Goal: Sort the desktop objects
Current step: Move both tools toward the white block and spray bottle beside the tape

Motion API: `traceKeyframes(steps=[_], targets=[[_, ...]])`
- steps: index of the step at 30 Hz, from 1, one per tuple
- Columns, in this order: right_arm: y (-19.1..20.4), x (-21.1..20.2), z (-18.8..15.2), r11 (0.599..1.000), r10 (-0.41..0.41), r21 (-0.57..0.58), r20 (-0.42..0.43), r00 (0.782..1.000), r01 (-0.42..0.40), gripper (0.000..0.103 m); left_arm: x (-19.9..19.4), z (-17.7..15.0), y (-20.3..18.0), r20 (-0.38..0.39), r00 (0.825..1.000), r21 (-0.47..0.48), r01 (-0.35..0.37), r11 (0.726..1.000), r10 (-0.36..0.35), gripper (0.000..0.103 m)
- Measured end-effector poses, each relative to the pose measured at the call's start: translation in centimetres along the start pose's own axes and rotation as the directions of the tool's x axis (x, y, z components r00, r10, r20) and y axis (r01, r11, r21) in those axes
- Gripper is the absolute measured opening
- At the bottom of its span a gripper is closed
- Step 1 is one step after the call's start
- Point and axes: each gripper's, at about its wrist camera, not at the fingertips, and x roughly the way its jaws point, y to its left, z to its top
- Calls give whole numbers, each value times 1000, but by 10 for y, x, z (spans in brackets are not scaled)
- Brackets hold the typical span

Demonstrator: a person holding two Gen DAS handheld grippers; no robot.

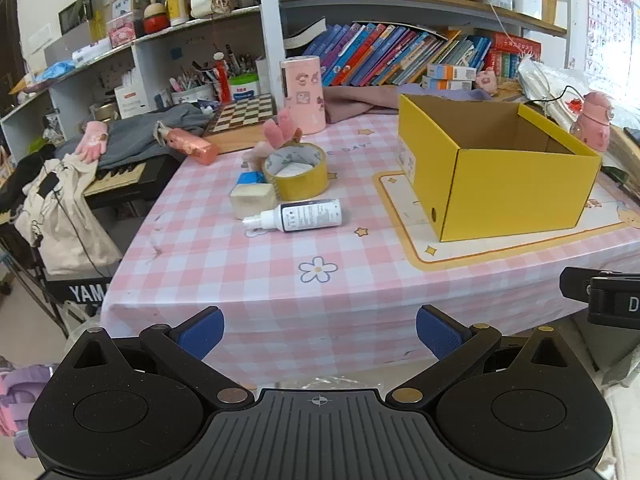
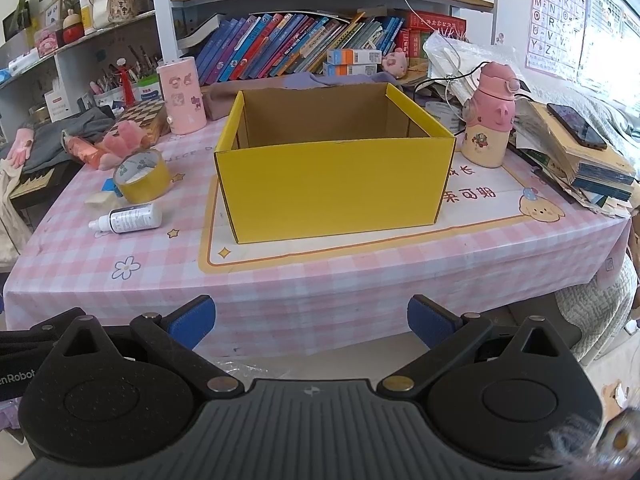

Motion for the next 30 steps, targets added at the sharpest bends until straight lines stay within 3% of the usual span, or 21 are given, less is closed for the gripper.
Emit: traceKeyframes(steps=[6,14,24,30], targets=[[-1,3,2,1000,-13,7,-5,1000,13,103,0,2,-2,13,999,6,32,999,-32,103],[-1,5,4,1000,-16,9,-5,1000,17,103,0,4,-5,21,1000,35,9,999,-9,103],[3,8,5,999,-36,13,-20,999,36,103,4,3,4,12,1000,-3,28,1000,-28,103],[7,8,4,1000,2,1,-18,1000,-2,103,7,3,4,-1,999,-2,36,999,-36,103]])
